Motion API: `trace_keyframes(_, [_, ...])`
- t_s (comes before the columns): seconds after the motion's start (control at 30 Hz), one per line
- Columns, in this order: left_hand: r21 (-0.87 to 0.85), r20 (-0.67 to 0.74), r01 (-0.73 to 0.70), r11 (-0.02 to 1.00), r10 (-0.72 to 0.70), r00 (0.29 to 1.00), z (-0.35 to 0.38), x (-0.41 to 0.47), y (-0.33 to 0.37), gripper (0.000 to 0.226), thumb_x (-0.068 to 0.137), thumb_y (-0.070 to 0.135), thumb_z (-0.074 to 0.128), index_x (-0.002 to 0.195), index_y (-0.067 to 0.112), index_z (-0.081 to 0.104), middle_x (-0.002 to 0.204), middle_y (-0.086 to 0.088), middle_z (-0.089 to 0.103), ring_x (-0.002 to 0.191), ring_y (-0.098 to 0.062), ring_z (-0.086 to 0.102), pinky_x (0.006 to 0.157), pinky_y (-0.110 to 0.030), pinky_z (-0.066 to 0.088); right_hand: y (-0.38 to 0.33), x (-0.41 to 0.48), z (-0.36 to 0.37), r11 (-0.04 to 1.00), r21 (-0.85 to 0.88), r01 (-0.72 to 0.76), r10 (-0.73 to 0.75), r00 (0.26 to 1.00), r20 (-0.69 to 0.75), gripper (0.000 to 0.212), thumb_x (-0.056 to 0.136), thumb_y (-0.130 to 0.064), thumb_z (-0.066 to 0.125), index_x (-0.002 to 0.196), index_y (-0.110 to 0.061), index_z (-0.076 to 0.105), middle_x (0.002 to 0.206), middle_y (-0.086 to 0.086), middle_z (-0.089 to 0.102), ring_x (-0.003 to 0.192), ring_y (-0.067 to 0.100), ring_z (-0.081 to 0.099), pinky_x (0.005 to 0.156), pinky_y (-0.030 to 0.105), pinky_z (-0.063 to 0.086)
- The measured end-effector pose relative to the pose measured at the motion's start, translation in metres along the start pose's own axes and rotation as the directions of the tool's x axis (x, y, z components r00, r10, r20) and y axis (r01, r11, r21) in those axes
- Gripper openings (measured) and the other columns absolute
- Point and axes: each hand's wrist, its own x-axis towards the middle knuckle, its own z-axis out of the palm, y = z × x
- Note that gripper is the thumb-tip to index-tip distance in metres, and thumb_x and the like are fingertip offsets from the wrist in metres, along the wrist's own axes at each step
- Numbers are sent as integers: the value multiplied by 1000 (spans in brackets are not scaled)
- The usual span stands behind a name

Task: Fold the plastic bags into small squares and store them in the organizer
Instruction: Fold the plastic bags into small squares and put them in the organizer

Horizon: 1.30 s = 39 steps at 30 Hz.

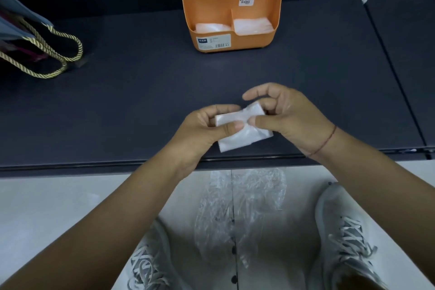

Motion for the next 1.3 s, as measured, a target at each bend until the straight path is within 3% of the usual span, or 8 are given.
trace_keyframes(0.27, [-121, -164, -18, 993, -2, 986, 11, 4, -3, 19, 72, 20, 75, 88, 11, 71, 88, -3, 75, 82, -14, 69, 76, -25, 56, 14, -10, 7, 929, 276, -247, 287, 951, -112, 8, 85, -17, 68, 91, -14, 70, 79, 0, 72, 74, 9, 67, 70, 21, 57])
trace_keyframes(0.5, [111, -307, -139, 984, 167, 937, 3, 22, 9, 9, 88, 10, 70, 82, 17, 72, 74, 4, 73, 69, -5, 65, 67, -18, 50, 12, -8, -6, 943, 306, -133, 254, 880, -402, 11, 89, -11, 66, 79, -9, 68, 58, -1, 66, 52, 5, 60, 52, 17, 51])
trace_keyframes(0.57, [369, -355, -296, 881, 428, 831, -11, 43, 20, 8, 92, 14, 67, 90, 21, 71, 92, 9, 71, 85, -2, 64, 80, -19, 49, 13, -7, -9, 942, 314, -117, 250, 869, -426, 12, 90, -11, 65, 78, -10, 68, 58, -1, 66, 52, 6, 59, 52, 17, 50])
trace_keyframes(0.63, [735, -213, -332, 591, 667, 714, -25, 67, 33, 24, 95, 24, 60, 118, 19, 66, 125, 4, 62, 118, -8, 52, 103, -22, 35, 15, -7, -11, 939, 322, -123, 262, 862, -434, 13, 90, -11, 65, 77, -10, 67, 58, -1, 65, 51, 6, 58, 51, 17, 49])
trace_keyframes(0.7, [901, -44, -286, 327, 723, 689, -37, 93, 41, 44, 97, 29, 53, 137, 11, 54, 144, -5, 49, 138, -21, 37, 114, -29, 17, 17, -8, -10, 939, 317, -134, 268, 863, -429, 15, 91, -10, 64, 76, -9, 67, 59, -2, 65, 52, 6, 57, 51, 16, 48])
trace_keyframes(0.77, [952, 35, -240, 188, 715, 698, -45, 113, 47, 47, 99, 29, 50, 140, 7, 50, 145, -10, 50, 142, -27, 35, 118, -36, 9, 20, -11, -8, 940, 308, -145, 271, 866, -420, 16, 91, -10, 63, 75, -9, 67, 59, -2, 65, 52, 6, 56, 50, 16, 48])
trace_keyframes(1.13, [984, 65, -176, 34, 847, 528, -29, 102, 31, 15, 86, 11, 65, 93, 15, 77, 74, -3, 71, 77, -29, 63, 102, -36, 26, 17, -16, -4, 955, 270, -122, 228, 885, -406, 18, 91, -10, 64, 73, -10, 67, 60, -2, 65, 54, 7, 55, 52, 17, 47])
trace_keyframes(1.3, [961, 147, -277, -23, 888, 436, -2, 58, 13, 10, 87, 17, 68, 90, 20, 76, 73, 4, 71, 74, -24, 63, 88, -33, 31, 13, -15, -10, 968, 233, -96, 193, 876, -442, 18, 90, -11, 64, 72, -11, 67, 59, -2, 65, 52, 6, 54, 51, 16, 46])
